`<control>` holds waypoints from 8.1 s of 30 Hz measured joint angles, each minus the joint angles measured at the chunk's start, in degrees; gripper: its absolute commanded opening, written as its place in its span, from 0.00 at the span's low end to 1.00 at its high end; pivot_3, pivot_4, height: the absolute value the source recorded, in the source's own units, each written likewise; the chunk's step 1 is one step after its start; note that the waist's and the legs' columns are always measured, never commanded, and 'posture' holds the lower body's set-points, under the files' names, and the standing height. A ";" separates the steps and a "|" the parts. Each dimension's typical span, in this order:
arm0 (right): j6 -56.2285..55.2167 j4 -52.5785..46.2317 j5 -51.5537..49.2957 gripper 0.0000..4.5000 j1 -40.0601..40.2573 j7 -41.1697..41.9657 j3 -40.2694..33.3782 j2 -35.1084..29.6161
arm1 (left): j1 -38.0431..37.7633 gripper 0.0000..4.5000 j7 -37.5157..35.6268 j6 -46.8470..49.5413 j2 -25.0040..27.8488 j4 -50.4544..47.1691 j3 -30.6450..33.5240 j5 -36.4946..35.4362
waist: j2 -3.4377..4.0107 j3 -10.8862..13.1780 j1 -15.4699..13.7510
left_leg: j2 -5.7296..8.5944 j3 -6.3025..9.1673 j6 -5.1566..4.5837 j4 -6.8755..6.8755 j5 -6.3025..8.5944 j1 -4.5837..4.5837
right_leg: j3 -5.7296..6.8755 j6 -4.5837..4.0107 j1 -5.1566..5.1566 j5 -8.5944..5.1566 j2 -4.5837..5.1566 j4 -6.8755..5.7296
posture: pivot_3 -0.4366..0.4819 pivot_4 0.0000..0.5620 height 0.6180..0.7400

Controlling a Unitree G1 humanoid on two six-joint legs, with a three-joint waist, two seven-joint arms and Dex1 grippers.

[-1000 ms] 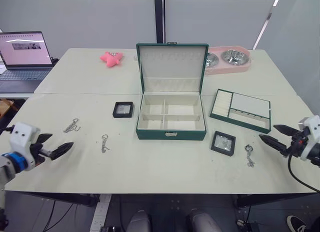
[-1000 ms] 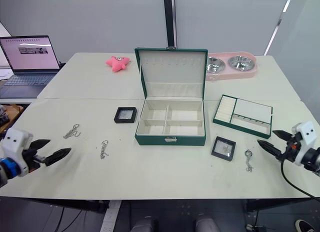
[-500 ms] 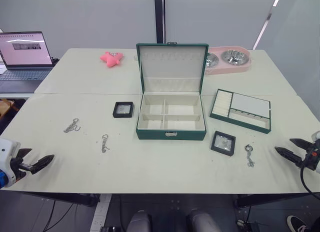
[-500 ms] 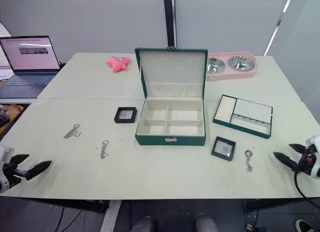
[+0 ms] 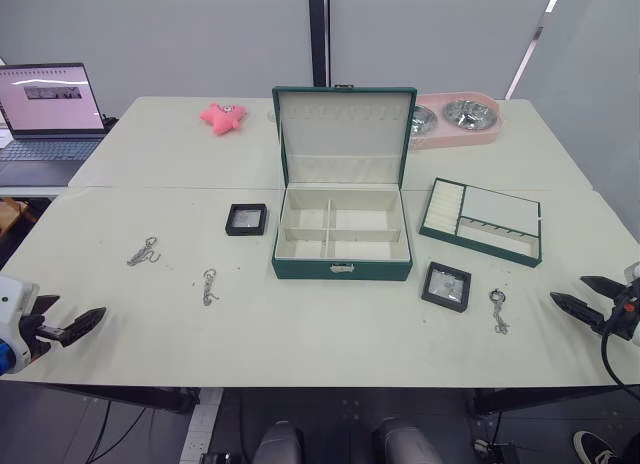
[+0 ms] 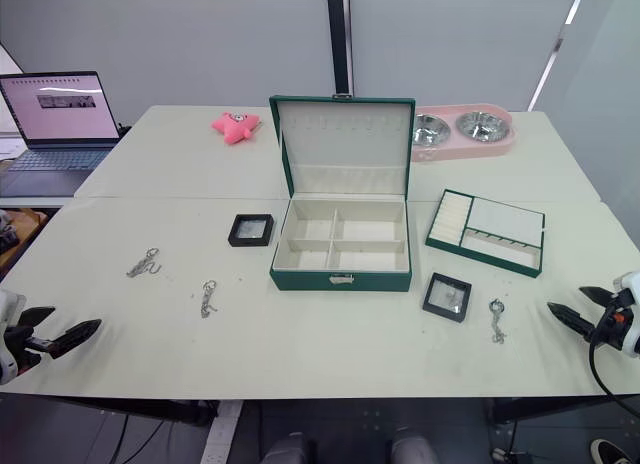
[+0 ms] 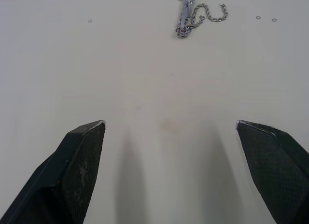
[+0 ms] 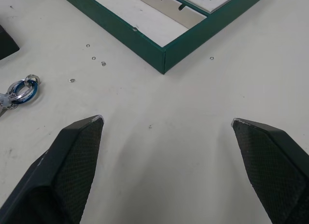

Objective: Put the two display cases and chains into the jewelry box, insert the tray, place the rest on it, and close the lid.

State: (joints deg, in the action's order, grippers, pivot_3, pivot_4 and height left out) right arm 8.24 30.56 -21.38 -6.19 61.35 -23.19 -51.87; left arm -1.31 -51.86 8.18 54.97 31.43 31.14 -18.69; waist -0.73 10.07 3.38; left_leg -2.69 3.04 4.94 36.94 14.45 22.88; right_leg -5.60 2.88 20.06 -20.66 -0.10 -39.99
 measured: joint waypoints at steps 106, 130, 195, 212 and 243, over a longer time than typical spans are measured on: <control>8.83 -44.13 -6.84 1.00 -1.62 -0.49 19.00 10.51 | 28.54 0.01 9.48 2.26 -10.85 10.35 -11.63 0.40 | 0.01 -0.27 -0.16 | -0.02 0.20 0.02 0.16 -0.01 0.03 | 0.09 0.00 0.06 0.00 -0.09 -0.36 | 0.48 0.27 1.00; 13.45 -49.19 -11.45 1.00 0.80 -8.31 13.67 12.76 | 35.53 0.01 10.02 26.11 -21.52 -30.75 -25.86 -8.71 | -0.16 -0.18 -0.72 | 0.02 0.20 0.01 0.15 -0.01 0.06 | 0.09 0.00 -0.10 0.00 -0.09 -0.02 | 0.48 0.27 1.00; 13.79 -54.23 -11.42 1.00 6.90 -17.46 10.11 15.49 | 49.46 0.99 9.60 13.96 -36.39 -8.35 -32.80 2.74 | -0.18 -0.17 -1.46 | 0.06 0.17 0.02 0.14 -0.02 0.09 | 0.05 0.00 -0.09 0.00 -0.10 0.02 | 0.48 0.27 1.00; 12.01 -47.32 -11.38 1.00 7.29 -13.20 6.02 14.42 | 42.02 0.99 -1.04 23.68 -29.00 -25.98 -26.05 -11.42 | -0.17 -0.17 -1.41 | 0.04 0.17 0.02 0.14 -0.02 0.06 | 0.05 0.00 -0.11 0.00 -0.10 0.02 | 0.48 0.27 1.00; -0.90 -16.94 -6.11 1.00 5.42 -8.99 -2.72 9.68 | 1.66 0.99 4.31 14.72 -7.12 -19.80 6.44 -8.00 | -0.16 -0.16 -0.53 | 0.00 0.08 0.01 0.04 0.00 -0.03 | 0.02 0.00 -0.11 0.00 -0.04 0.04 | 0.48 0.27 1.00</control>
State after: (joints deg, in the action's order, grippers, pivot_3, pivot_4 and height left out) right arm 7.34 13.62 -27.49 -0.77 52.37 -25.92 -42.20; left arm 0.35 -47.55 22.91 47.85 11.63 37.57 -26.69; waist -0.90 9.91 2.86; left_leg -2.70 3.13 4.94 36.98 14.45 22.85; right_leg -5.59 2.87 19.96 -20.66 -0.15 -39.95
